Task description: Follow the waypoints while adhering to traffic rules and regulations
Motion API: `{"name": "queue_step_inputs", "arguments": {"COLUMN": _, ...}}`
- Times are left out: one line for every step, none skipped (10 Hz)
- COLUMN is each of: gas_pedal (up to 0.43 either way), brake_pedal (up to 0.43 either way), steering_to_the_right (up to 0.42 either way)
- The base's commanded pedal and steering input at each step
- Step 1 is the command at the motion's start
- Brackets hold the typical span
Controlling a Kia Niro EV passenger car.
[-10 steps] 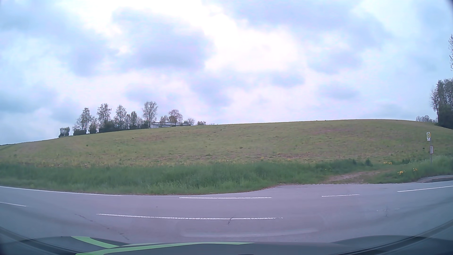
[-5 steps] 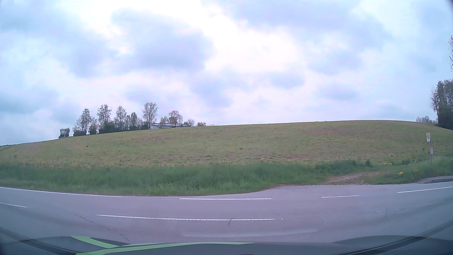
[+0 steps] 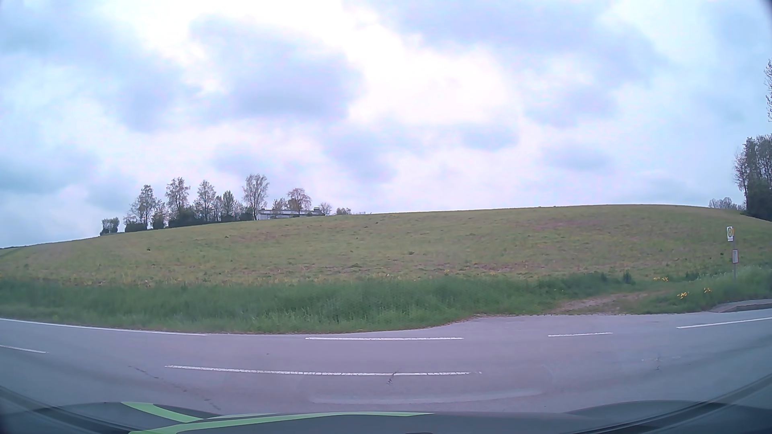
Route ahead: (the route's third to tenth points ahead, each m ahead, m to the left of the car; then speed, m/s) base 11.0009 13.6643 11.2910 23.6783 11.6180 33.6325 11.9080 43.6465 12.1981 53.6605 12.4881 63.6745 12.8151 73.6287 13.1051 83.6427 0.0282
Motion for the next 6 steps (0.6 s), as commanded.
{"name": "queue_step_inputs", "arguments": {"gas_pedal": 0.0, "brake_pedal": 0.28, "steering_to_the_right": -0.009}}
{"name": "queue_step_inputs", "arguments": {"gas_pedal": 0.0, "brake_pedal": 0.287, "steering_to_the_right": -0.009}}
{"name": "queue_step_inputs", "arguments": {"gas_pedal": 0.0, "brake_pedal": 0.287, "steering_to_the_right": -0.01}}
{"name": "queue_step_inputs", "arguments": {"gas_pedal": 0.0, "brake_pedal": 0.287, "steering_to_the_right": -0.01}}
{"name": "queue_step_inputs", "arguments": {"gas_pedal": 0.0, "brake_pedal": 0.293, "steering_to_the_right": -0.01}}
{"name": "queue_step_inputs", "arguments": {"gas_pedal": 0.0, "brake_pedal": 0.293, "steering_to_the_right": -0.01}}
